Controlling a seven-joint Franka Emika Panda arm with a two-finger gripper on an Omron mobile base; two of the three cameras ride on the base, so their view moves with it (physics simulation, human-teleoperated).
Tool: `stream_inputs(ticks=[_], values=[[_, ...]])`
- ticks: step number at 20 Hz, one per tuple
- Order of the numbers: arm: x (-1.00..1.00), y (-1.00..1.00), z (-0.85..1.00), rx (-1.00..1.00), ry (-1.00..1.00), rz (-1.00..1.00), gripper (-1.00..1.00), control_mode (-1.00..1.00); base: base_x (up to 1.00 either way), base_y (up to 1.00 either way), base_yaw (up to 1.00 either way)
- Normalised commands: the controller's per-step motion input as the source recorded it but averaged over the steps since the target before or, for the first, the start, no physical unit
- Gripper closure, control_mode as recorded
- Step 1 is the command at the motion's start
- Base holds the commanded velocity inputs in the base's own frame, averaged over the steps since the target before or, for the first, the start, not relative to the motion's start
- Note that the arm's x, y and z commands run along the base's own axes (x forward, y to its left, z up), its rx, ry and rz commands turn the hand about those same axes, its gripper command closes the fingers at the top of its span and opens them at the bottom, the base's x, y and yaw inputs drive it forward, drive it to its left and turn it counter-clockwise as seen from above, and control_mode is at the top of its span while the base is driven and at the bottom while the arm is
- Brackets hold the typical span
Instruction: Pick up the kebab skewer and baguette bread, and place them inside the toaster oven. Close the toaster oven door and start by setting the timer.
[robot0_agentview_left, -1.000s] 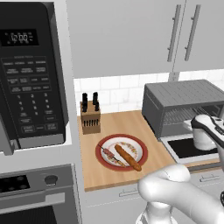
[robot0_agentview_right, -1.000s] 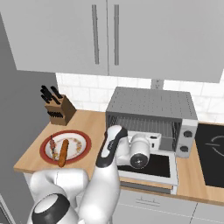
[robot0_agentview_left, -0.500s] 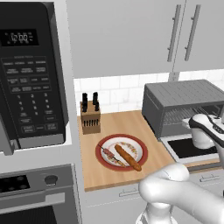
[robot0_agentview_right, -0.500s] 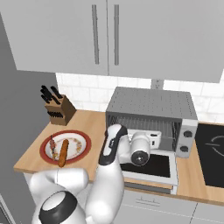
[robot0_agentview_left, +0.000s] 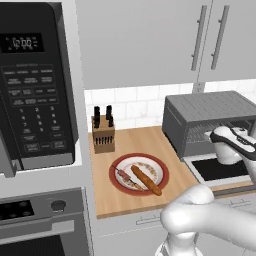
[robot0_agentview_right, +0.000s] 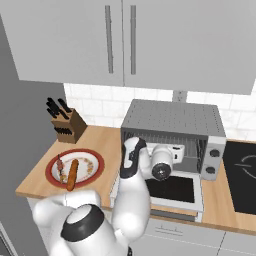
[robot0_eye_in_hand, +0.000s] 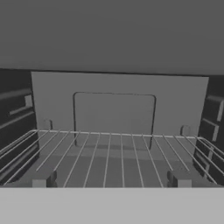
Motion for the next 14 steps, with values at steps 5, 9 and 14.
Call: stream_inputs(ticks=[5, 9, 14], values=[[0.21, 0.0, -0.14, 0.0, 0.22, 0.0, -1.0, -1.0, 0.0, 0.0, 0.0], [0.0, 0.0, -0.23, 0.0, 0.23, 0.0, -1.0, -1.0, 0.0, 0.0, 0.0], [-0.02, 0.0, -0.31, 0.0, 0.14, 0.01, -1.0, -1.0, 0.0, 0.0, 0.0]])
